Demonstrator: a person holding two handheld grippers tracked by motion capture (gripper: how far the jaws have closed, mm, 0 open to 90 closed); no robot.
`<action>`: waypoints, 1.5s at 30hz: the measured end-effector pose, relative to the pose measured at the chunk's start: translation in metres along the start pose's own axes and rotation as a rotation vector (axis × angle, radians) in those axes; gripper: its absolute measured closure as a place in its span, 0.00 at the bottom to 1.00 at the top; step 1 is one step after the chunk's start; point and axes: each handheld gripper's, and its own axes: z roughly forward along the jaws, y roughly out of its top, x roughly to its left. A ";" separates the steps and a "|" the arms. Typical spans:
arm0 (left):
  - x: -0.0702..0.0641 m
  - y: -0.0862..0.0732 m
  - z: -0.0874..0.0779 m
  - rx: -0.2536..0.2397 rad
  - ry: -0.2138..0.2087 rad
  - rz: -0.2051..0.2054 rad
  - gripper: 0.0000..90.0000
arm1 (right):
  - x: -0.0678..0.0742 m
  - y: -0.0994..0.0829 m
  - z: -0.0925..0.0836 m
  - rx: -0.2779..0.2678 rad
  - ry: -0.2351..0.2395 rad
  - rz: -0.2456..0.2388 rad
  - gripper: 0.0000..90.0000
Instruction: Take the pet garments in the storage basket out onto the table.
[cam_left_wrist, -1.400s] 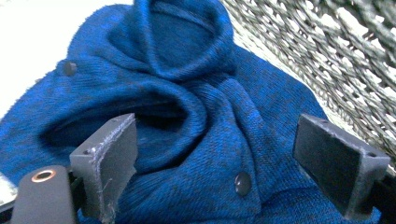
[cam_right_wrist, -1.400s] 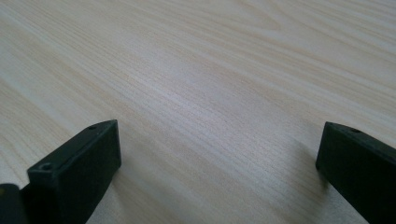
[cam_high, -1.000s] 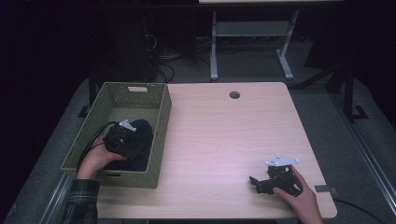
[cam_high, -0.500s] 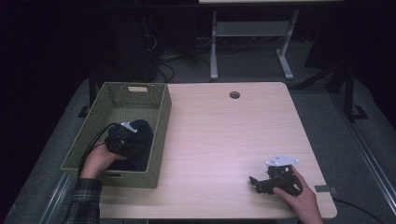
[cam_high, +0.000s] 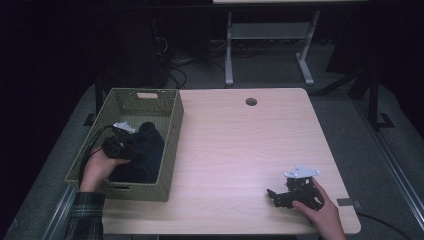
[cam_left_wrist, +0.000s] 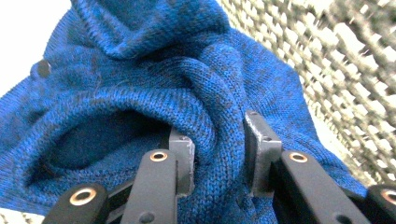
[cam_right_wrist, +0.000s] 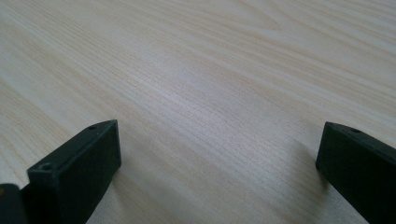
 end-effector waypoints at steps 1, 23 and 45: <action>0.001 0.000 -0.004 -0.021 0.001 -0.005 0.76 | 0.000 0.000 0.000 0.000 0.000 0.000 0.00; -0.002 0.010 -0.061 -0.336 -0.006 -0.046 0.76 | 0.000 0.000 0.000 0.000 0.000 -0.002 0.00; -0.025 0.055 -0.112 -0.448 -0.032 0.050 0.76 | 0.000 0.000 0.000 0.002 0.001 0.002 0.00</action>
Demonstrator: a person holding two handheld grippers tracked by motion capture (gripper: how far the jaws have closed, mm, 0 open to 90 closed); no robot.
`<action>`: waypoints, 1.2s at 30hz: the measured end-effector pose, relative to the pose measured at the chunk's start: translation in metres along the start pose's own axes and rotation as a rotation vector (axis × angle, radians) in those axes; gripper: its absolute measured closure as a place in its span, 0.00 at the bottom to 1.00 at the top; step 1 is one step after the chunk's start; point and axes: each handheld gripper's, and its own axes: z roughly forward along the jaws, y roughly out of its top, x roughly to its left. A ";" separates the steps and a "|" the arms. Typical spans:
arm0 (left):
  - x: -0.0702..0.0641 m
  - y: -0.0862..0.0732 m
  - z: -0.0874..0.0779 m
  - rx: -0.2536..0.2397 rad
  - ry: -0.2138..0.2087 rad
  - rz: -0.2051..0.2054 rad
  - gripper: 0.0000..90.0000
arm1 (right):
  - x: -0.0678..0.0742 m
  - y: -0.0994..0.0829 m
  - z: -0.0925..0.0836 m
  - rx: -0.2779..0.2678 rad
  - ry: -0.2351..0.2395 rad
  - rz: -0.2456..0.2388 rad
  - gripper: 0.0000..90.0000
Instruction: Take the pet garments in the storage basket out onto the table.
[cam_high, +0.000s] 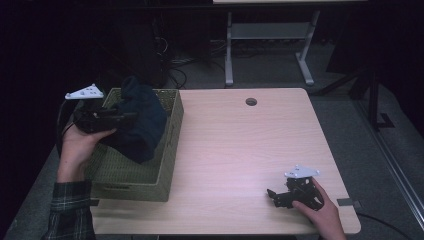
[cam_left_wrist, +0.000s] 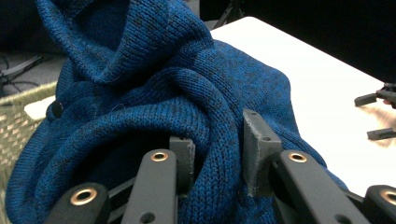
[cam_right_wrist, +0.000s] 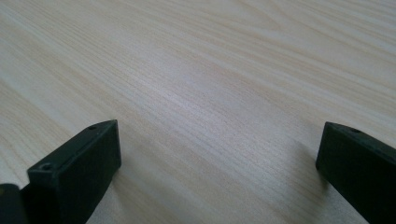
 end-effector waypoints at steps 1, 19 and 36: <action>-0.001 0.003 0.001 0.001 -0.004 0.002 0.76 | 0.000 0.000 0.000 0.000 0.000 0.000 0.00; -0.044 0.049 0.031 -0.039 -0.125 0.086 0.76 | 0.000 0.000 0.000 0.000 0.001 0.000 0.00; -0.089 0.069 0.086 -0.011 -0.256 0.156 0.76 | 0.000 0.000 0.000 0.000 0.002 0.003 0.00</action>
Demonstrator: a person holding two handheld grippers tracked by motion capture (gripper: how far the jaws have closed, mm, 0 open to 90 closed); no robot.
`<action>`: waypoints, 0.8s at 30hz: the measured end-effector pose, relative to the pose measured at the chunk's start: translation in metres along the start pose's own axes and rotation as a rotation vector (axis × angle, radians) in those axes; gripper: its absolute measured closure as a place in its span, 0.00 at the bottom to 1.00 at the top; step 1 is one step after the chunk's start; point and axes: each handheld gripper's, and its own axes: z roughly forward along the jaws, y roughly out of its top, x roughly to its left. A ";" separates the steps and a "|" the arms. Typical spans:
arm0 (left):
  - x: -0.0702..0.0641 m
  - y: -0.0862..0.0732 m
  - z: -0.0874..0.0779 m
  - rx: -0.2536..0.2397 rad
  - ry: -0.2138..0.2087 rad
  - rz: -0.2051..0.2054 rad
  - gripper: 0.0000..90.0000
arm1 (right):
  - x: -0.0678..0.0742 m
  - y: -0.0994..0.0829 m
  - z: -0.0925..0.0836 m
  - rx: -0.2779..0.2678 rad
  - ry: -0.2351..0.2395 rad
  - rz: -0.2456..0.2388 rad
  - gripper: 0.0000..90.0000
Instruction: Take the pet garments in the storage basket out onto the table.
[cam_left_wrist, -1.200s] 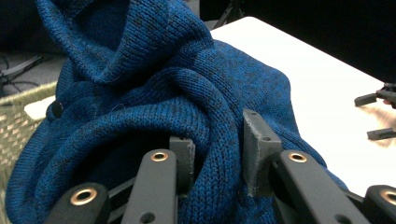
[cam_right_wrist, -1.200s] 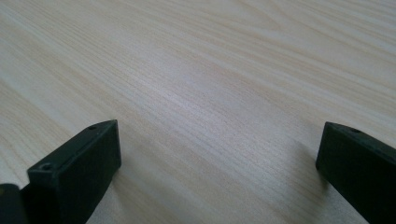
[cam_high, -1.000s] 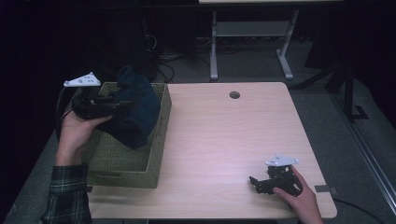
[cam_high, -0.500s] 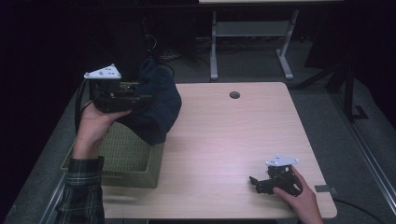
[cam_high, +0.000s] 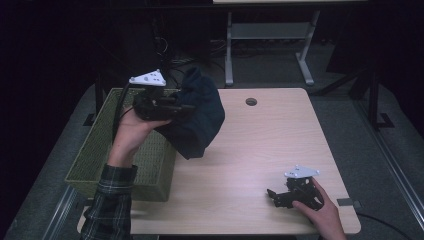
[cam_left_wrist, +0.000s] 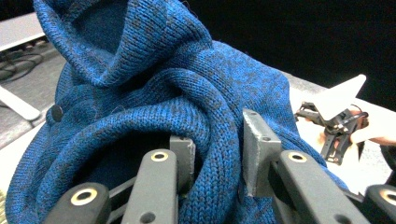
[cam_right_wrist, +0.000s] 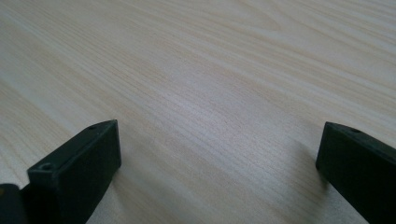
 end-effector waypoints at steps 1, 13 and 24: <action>-0.002 0.001 0.004 0.003 -0.008 0.005 0.76 | 0.000 0.000 0.000 0.001 0.000 0.000 0.00; -0.017 0.004 0.043 0.043 -0.074 0.030 0.76 | 0.000 0.000 0.000 -0.001 -0.001 -0.003 0.00; -0.026 -0.005 0.091 0.108 -0.125 0.035 0.76 | 0.000 0.000 0.000 -0.001 -0.002 -0.002 0.00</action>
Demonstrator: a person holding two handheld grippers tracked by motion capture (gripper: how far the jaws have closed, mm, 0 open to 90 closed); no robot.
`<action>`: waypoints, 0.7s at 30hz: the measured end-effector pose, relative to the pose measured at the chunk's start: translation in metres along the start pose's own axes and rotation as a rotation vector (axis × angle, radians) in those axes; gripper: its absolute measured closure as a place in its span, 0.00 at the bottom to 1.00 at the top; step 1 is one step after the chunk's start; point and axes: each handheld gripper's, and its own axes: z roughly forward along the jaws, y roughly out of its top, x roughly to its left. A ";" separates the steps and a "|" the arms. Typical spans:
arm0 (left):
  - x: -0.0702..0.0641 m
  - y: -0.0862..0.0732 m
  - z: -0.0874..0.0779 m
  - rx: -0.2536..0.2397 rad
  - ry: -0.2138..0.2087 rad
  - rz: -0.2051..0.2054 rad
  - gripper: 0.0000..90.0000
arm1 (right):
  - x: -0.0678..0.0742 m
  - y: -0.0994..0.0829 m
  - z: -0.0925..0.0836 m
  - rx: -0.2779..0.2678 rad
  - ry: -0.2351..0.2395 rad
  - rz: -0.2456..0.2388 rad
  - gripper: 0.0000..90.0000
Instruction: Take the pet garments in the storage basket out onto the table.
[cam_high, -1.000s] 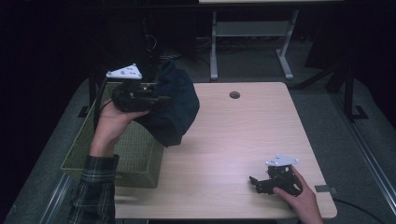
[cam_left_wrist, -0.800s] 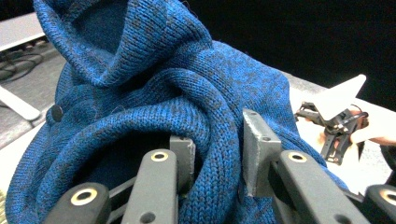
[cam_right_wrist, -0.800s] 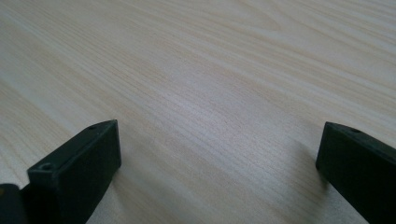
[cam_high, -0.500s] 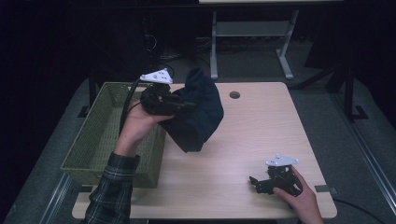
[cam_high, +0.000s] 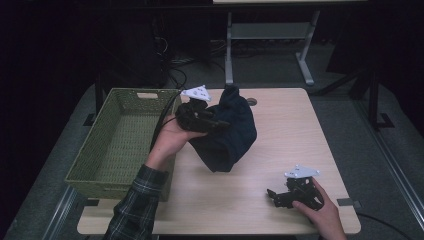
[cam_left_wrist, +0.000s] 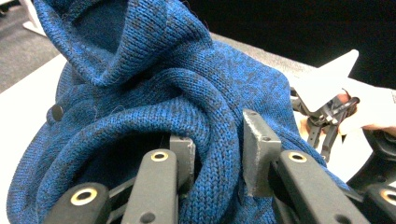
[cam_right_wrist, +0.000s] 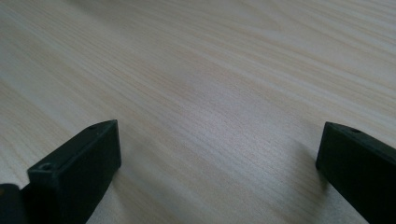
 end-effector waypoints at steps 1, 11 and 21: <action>0.000 0.000 0.004 0.010 0.001 0.006 0.76 | 0.000 0.000 0.000 0.000 0.000 0.000 0.00; -0.003 -0.004 0.046 0.080 -0.004 0.006 0.76 | 0.000 0.000 0.000 -0.001 0.000 0.000 0.00; -0.005 -0.016 0.095 0.173 -0.024 0.002 0.76 | 0.000 0.000 0.000 0.003 0.000 0.001 0.00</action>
